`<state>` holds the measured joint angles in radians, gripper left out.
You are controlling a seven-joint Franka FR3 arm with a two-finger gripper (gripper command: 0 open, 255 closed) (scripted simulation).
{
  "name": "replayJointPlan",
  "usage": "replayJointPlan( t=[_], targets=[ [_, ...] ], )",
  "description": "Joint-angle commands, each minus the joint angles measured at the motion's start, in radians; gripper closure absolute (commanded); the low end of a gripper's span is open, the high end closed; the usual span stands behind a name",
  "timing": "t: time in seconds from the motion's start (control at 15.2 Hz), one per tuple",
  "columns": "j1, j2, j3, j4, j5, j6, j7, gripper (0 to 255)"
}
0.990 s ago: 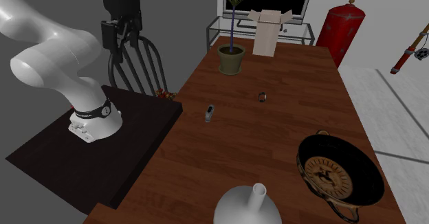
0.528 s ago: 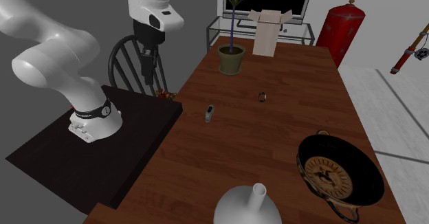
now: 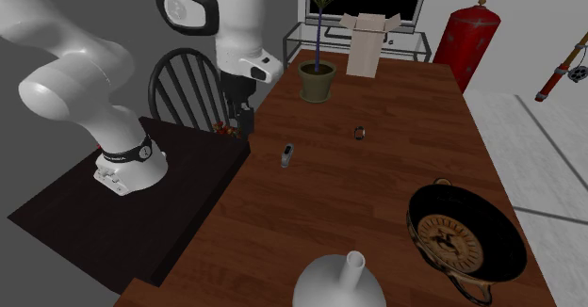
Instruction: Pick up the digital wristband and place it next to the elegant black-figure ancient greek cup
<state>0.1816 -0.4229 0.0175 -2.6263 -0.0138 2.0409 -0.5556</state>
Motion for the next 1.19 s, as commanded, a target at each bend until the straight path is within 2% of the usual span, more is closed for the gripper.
replayJointPlan(
  t=[0.0, 0.59, 1.12],
  targets=[
    [0.026, 0.079, 0.004, 0.009, 0.009, 0.083, -0.050, 0],
    [0.117, 0.397, 0.039, 0.056, 0.055, 0.397, -0.286, 0],
    [0.170, 0.673, 0.113, 0.152, 0.075, 0.614, -0.477, 0]
  ],
)
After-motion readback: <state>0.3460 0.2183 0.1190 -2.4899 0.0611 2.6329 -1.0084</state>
